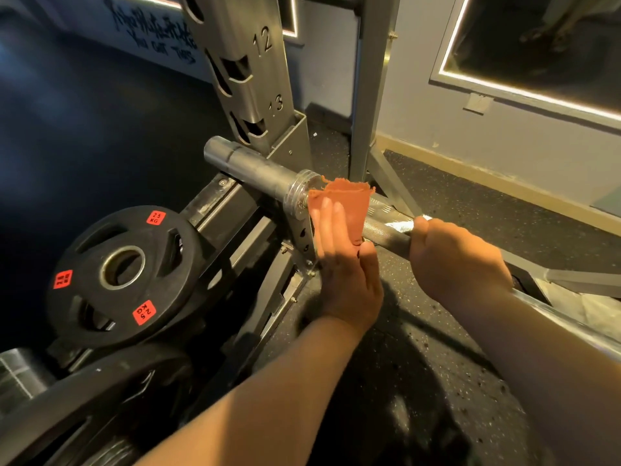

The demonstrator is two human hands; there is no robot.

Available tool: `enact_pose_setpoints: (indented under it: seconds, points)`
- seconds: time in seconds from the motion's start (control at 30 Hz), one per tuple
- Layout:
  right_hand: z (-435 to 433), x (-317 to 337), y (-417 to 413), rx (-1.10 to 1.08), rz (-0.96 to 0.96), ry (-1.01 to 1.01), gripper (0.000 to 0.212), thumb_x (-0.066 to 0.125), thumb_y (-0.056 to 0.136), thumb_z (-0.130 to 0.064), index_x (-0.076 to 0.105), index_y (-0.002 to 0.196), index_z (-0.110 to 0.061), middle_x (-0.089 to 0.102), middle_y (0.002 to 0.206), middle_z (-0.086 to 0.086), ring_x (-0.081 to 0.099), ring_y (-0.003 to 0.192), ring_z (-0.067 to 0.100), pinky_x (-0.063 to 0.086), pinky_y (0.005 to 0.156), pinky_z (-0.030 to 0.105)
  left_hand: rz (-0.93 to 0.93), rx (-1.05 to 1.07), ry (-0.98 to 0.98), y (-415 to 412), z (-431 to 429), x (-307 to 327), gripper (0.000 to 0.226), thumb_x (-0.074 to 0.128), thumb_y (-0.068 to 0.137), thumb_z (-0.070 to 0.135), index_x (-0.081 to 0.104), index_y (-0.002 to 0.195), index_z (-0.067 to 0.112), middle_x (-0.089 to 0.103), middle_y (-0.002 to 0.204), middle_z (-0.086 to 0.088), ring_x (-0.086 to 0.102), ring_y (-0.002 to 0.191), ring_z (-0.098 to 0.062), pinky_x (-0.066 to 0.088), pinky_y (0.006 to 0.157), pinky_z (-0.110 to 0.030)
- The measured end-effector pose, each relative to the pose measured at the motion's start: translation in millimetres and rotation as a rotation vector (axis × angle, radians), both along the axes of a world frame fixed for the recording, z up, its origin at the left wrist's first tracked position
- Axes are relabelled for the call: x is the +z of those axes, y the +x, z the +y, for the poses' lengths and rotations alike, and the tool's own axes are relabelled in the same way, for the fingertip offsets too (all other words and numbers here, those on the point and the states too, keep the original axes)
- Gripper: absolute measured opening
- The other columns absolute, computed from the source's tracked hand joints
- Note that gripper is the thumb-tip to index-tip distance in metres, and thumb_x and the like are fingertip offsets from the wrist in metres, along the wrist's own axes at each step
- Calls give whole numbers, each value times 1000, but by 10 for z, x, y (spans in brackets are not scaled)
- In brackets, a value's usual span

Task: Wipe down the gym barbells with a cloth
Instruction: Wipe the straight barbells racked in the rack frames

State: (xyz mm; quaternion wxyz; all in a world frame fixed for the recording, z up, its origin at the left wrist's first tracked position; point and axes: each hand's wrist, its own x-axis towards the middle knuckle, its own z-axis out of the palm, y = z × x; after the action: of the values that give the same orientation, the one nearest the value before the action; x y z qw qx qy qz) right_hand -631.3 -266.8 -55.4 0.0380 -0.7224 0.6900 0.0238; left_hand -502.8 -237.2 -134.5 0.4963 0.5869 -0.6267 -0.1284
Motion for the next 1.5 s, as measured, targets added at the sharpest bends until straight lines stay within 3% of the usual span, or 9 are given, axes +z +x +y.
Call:
enact_pose_setpoints:
  seconds: [0.27, 0.43, 0.63, 0.83, 1.0, 1.17, 1.27, 1.4, 1.5]
  points:
    - [4, 6, 4, -33, 5, -10, 40, 20, 108, -35, 57, 104, -18, 34, 67, -6, 30, 51, 11, 17, 46, 28, -124, 59, -45, 55, -214, 243, 42, 36, 99, 5, 44, 139, -7, 47, 148, -25, 28, 148, -41, 28, 118, -66]
    - [24, 6, 3, 18, 40, -40, 38, 22, 108, -33, 57, 104, -18, 31, 67, -6, 27, 51, 12, 17, 47, 27, -463, -149, -174, 294, -263, 241, 30, 44, 102, 5, 66, 122, 7, 63, 132, -17, 48, 138, -36, 28, 120, -56]
    - [16, -6, 2, 28, 44, -44, 31, 28, 109, -28, 57, 110, -16, 49, 82, 2, 45, 67, 25, 37, 59, 34, -181, 187, 24, 164, -366, 314, 32, 42, 101, 8, 69, 116, 3, 63, 130, -17, 49, 132, -33, 36, 115, -50]
    - [57, 65, 14, 114, 122, -72, 27, 30, 108, -26, 55, 111, -16, 58, 91, 2, 51, 70, 23, 38, 58, 31, -386, -195, -101, 154, -173, 270, 38, 35, 104, 8, 64, 127, 0, 62, 131, -15, 48, 138, -34, 26, 121, -53]
    - [35, 24, -16, 156, 141, -55, 25, 33, 107, -22, 55, 113, -12, 48, 84, 0, 46, 66, 20, 42, 56, 32, -83, 62, 71, 336, -285, 239, 41, 35, 106, 7, 46, 146, 7, 39, 157, -6, 19, 153, -14, 6, 127, -25]
    - [68, 60, -2, 151, 108, -82, 26, 33, 107, -20, 57, 114, -12, 66, 100, 6, 55, 73, 21, 41, 60, 31, -123, -39, -69, -185, -68, 262, 32, 35, 105, 6, 50, 133, 0, 40, 143, -9, 33, 143, -28, 37, 113, -63]
    - [100, 89, 24, 147, 127, -87, 27, 33, 108, -19, 58, 113, -11, 67, 102, 6, 57, 75, 22, 40, 62, 30, -294, -240, -156, -13, 11, 271, 37, 41, 101, 2, 44, 138, 5, 36, 144, -6, 32, 143, -28, 30, 116, -66]
    - [88, 57, 17, 135, 150, -113, 25, 36, 106, -17, 59, 111, -9, 67, 92, 8, 58, 67, 27, 40, 54, 33, -376, -155, -136, 324, -180, 291, 37, 33, 103, 9, 48, 137, 9, 44, 151, -10, 29, 145, -24, 22, 124, -53]
    - [71, 6, 2, 136, 144, -98, 25, 35, 105, -15, 58, 110, -8, 64, 89, 8, 45, 62, 25, 37, 52, 34, -83, 123, 97, 192, -212, 254, 45, 29, 108, 14, 40, 151, 15, 31, 163, 0, 13, 155, -14, 6, 128, -29]
